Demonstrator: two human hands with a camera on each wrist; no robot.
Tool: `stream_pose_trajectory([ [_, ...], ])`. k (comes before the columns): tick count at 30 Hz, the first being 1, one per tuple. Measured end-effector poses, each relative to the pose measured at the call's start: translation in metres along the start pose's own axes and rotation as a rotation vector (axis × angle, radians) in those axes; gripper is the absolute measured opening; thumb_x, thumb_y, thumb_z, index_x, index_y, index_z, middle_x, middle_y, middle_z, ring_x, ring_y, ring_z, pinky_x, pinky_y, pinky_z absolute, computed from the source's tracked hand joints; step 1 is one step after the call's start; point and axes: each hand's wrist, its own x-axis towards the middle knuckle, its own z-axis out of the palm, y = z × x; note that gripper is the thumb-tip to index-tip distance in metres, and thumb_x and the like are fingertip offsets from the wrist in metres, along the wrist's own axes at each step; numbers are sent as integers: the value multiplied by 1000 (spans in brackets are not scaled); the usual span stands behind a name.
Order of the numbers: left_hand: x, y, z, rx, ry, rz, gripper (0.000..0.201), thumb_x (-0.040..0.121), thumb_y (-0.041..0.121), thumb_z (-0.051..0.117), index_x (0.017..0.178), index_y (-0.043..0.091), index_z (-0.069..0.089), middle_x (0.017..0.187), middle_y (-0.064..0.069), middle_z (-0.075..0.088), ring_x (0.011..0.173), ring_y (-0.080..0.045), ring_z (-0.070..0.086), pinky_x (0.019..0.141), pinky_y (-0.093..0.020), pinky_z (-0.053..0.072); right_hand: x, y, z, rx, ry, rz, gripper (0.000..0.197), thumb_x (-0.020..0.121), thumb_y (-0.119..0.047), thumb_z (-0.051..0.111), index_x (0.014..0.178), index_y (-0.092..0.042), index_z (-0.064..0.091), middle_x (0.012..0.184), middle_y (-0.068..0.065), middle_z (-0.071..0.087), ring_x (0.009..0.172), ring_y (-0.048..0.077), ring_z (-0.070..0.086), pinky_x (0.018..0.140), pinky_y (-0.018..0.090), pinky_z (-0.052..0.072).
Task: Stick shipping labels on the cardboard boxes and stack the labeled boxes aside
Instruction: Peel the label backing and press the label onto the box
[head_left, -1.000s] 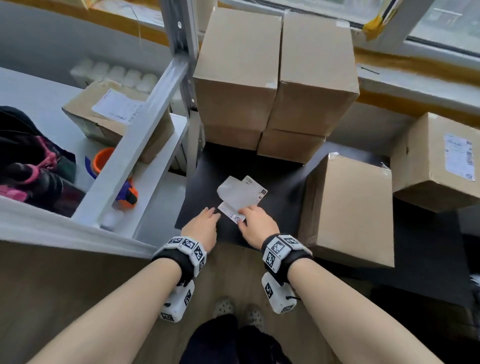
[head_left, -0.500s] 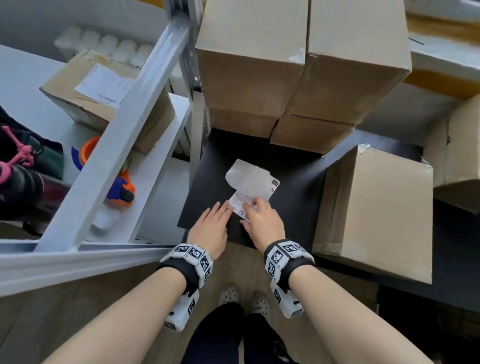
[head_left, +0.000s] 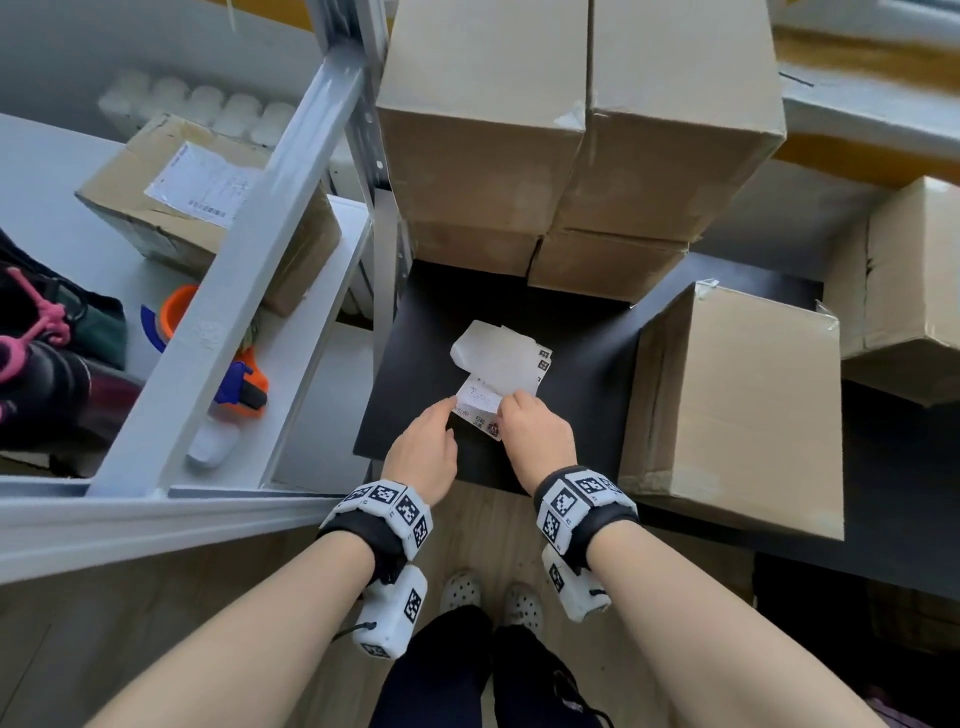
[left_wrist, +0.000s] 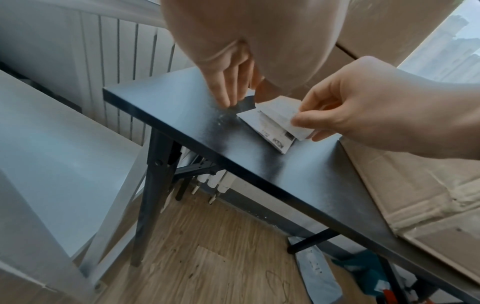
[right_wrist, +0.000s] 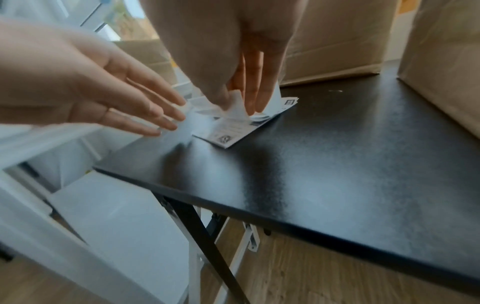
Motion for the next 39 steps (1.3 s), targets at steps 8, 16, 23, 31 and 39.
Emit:
stream_pose_trajectory([
  [8,-1,23,-14,-93,56,-57,36,97,19,44,133,15,49,126,-7,61,114,-25,58,97,-33,45,-12,9,-30,300,55,162,26,97,-31,46,102,-13,63,103,3,65,92,24,62,74,33,49],
  [16,-13,53,-32,-167,8,71,29,90,12,54,116,17,65,115,-2,68,101,-16,64,94,-28,48,-27,17,-72,674,203,353,18,91,-29,58,95,-15,69,94,4,72,89,22,65,80,33,53],
  [23,-37,90,-45,-161,4,210,55,72,25,79,124,22,61,120,-1,65,111,-14,59,98,-30,47,-34,26,-98,1089,166,450,19,80,-15,68,64,-23,65,77,8,72,70,25,72,75,46,59],
  [31,-49,120,-46,-15,204,329,22,88,24,61,106,21,72,102,-1,74,97,-16,68,88,-31,51,-54,29,-123,1249,94,299,16,91,-11,59,92,1,69,93,21,70,70,22,67,64,25,58],
  [39,-51,140,-52,-445,190,208,12,84,20,69,91,10,68,81,1,70,77,-10,68,74,-28,57,-60,47,-125,1146,127,177,17,89,-18,63,102,-11,71,97,6,71,90,20,69,82,43,58],
])
